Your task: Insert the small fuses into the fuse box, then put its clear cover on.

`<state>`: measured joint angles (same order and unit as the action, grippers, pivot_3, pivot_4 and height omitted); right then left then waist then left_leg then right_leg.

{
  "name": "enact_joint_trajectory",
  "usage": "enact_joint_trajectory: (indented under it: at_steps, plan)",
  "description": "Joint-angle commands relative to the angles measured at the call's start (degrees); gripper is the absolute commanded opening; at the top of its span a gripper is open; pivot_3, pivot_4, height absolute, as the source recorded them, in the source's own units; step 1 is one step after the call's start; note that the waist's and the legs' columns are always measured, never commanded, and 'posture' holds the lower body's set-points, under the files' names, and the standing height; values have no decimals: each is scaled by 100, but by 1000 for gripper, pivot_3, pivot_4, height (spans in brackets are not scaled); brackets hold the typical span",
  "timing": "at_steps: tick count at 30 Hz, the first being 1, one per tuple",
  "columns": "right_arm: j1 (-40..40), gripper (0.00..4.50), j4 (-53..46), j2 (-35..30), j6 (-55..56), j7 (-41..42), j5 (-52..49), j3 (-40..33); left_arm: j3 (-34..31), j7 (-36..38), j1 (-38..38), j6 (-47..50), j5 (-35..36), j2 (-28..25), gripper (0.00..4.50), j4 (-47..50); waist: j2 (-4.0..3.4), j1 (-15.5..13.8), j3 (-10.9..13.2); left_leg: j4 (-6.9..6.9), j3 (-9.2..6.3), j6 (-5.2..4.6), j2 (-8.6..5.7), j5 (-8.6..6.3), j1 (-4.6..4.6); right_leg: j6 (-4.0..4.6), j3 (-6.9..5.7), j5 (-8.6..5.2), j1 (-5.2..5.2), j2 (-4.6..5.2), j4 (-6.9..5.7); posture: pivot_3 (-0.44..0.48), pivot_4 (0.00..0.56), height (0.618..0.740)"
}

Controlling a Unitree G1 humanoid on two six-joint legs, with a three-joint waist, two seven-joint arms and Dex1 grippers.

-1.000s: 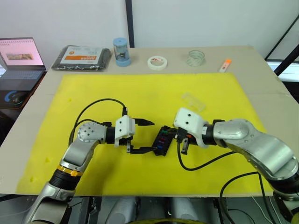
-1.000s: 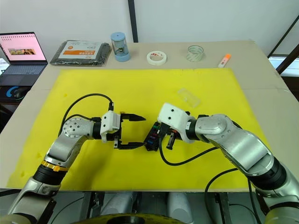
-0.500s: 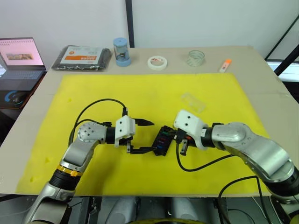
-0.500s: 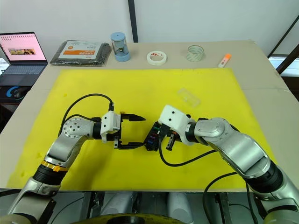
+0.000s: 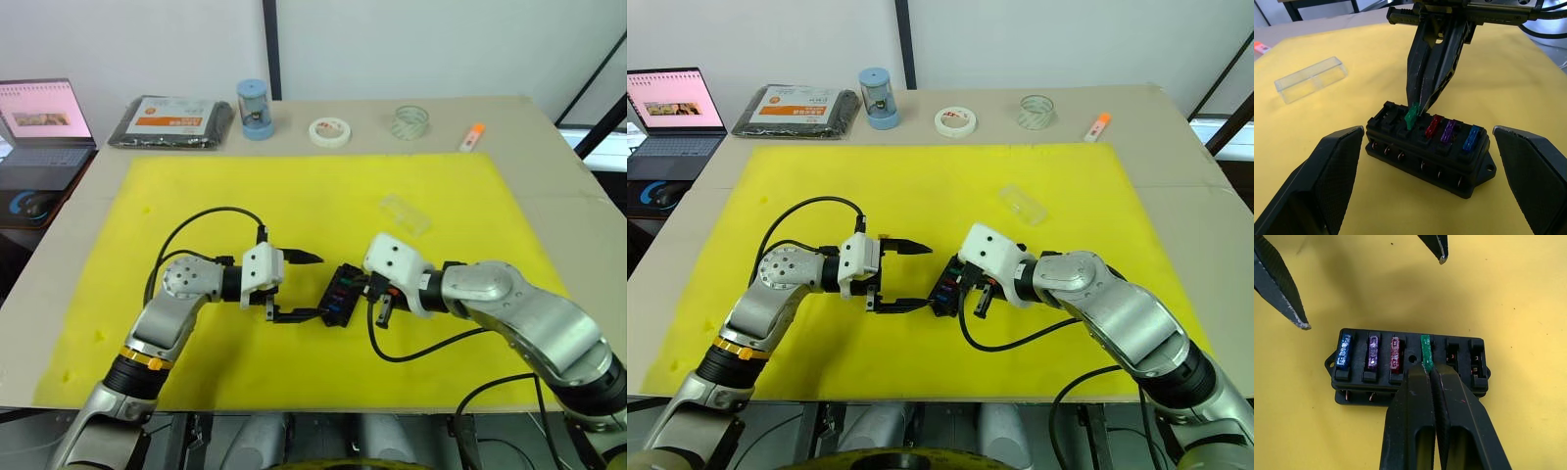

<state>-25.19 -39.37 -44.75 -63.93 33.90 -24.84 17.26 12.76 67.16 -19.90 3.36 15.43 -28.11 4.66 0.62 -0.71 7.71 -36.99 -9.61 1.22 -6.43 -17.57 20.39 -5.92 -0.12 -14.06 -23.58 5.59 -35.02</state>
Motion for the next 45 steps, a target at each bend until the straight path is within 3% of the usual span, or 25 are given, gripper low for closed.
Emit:
enact_joint_trajectory:
  at_steps: [1, 31, 37, 45]
  plan:
    - [-7, 0, 6, 49, -76, -34, 30, -26, 20, -49, -44, -46, -9, -13, 4449, 135, 0, 0, 0, 0, 0, 0, 0, 0, 0, 0, 0, 0, 0, 0, 0, 0, 150, 740]
    - [132, 0, 179, -53, -10, 191, 270, 191, 36, -147, 46, -257, -119, -14, 4449, 36, 1, -1, -2, 0, -1, 0, 1, 0, -8, 0, -1, 0, 9, -1, 0, 0, 150, 740]
    - [135, 1714, 216, -7, 181, 271, 232, 45, 29, -132, 43, -329, -134, -18, 4500, -49, 1, -3, -2, 0, -1, 0, 0, 0, -7, 0, -1, 0, 8, -1, 1, 0, 150, 740]
    - [139, 1714, 226, 30, 311, 382, 160, -115, 24, -128, -59, -279, -99, -20, 4500, -37, 1, -3, -2, 0, -1, -1, 0, 0, -5, 0, -1, 0, 7, -1, 1, 0, 150, 740]
